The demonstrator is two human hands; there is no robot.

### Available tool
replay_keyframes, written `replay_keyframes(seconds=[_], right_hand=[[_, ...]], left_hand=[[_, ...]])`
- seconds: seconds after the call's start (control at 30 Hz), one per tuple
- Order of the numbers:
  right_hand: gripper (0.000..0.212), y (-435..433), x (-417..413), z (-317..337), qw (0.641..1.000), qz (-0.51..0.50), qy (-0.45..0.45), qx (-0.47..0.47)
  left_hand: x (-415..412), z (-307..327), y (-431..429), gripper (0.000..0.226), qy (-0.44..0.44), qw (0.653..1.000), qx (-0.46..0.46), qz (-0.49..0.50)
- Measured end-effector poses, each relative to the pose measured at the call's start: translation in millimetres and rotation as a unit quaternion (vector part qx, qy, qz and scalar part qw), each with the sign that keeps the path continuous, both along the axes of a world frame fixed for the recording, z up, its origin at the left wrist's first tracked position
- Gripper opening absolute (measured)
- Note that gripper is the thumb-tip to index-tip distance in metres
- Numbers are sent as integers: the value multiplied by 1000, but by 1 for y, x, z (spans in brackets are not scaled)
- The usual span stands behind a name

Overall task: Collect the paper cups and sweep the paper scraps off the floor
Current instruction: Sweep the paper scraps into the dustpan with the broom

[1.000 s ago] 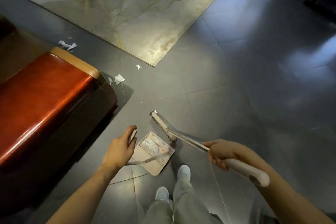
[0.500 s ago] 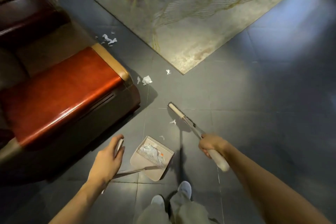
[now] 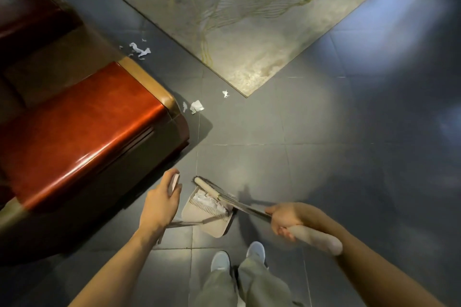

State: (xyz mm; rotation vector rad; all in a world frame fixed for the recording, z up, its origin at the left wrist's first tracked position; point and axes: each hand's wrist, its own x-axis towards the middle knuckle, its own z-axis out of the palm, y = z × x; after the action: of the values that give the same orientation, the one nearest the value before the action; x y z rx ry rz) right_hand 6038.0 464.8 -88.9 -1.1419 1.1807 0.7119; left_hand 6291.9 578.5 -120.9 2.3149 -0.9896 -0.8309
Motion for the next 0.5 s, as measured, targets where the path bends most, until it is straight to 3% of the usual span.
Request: replay_keyframes(seconds=[0.17, 0.5], right_hand=[[28, -15, 2, 15, 999, -18, 24, -25], [50, -123, 4, 22, 990, -131, -24, -39]], left_hand=[[7, 4, -10, 28, 7, 1000, -22, -2], [21, 14, -100, 24, 12, 995, -88, 35]])
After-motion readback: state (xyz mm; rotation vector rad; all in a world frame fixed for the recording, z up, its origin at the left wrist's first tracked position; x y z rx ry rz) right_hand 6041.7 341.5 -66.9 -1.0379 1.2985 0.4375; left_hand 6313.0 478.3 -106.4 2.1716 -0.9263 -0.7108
